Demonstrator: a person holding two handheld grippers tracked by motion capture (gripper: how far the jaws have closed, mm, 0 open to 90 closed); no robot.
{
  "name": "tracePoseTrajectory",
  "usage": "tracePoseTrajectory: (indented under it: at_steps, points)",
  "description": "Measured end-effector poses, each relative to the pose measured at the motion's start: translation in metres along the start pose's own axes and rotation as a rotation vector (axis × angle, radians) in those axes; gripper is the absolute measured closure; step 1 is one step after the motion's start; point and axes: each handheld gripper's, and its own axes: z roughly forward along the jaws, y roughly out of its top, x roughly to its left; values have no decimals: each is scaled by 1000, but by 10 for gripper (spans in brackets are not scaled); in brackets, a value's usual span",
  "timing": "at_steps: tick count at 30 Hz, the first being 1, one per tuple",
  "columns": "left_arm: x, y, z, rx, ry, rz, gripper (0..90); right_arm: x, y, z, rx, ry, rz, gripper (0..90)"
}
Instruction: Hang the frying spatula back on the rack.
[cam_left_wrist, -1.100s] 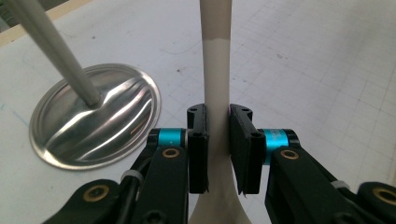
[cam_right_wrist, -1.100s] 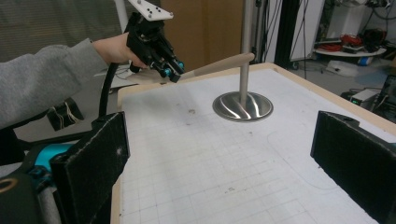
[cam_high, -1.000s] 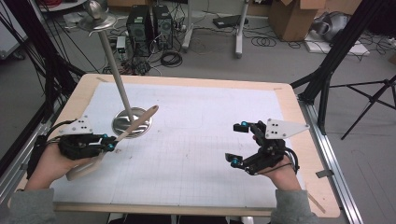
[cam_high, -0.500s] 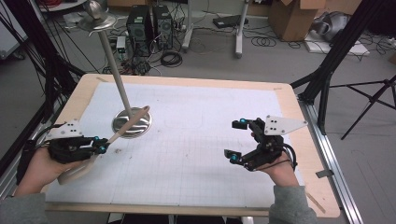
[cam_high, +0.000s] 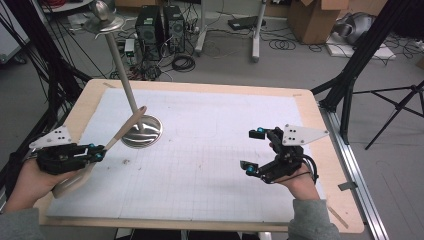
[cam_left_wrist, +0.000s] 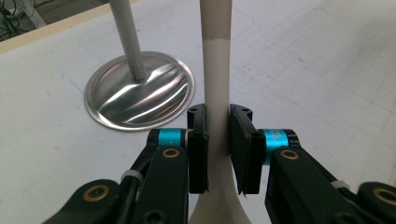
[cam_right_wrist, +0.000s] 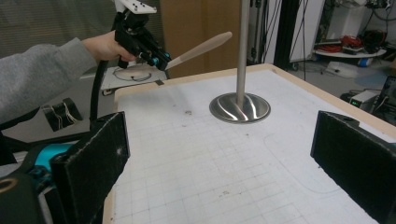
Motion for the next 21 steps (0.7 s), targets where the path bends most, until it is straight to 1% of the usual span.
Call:
tracePoseTrajectory:
  at_steps: [1, 3, 4, 6, 9, 10, 12, 15, 21]
  points:
    - [0, 0, 0, 0, 0, 0, 774, 0, 0, 0, 0, 0, 0, 34]
    - [5, -1, -5, -8, 5, 0, 774, 1, -1, -1, 1, -5, 2, 34]
    - [6, -1, -6, -16, 6, -7, 775, 1, -1, -1, -4, -8, -5, 34]
    - [9, -2, -8, -25, 6, -16, 774, 3, -2, -2, 5, -7, 3, 34]
    - [13, -4, -11, -21, 1, -13, 774, 4, -2, -1, 10, -7, -6, 34]
    - [17, -6, -14, -20, 1, -21, 774, 6, -3, -1, 16, -6, -4, 34]
    - [18, -6, -16, -24, 6, -26, 774, 6, -3, 0, 17, -8, -11, 34]
    - [23, -5, -22, -18, 1, -16, 775, 8, -4, 0, 32, -15, -4, 34]
    - [24, 5, -24, -19, -8, 12, 775, 10, -6, 0, 36, -26, -18, 41]
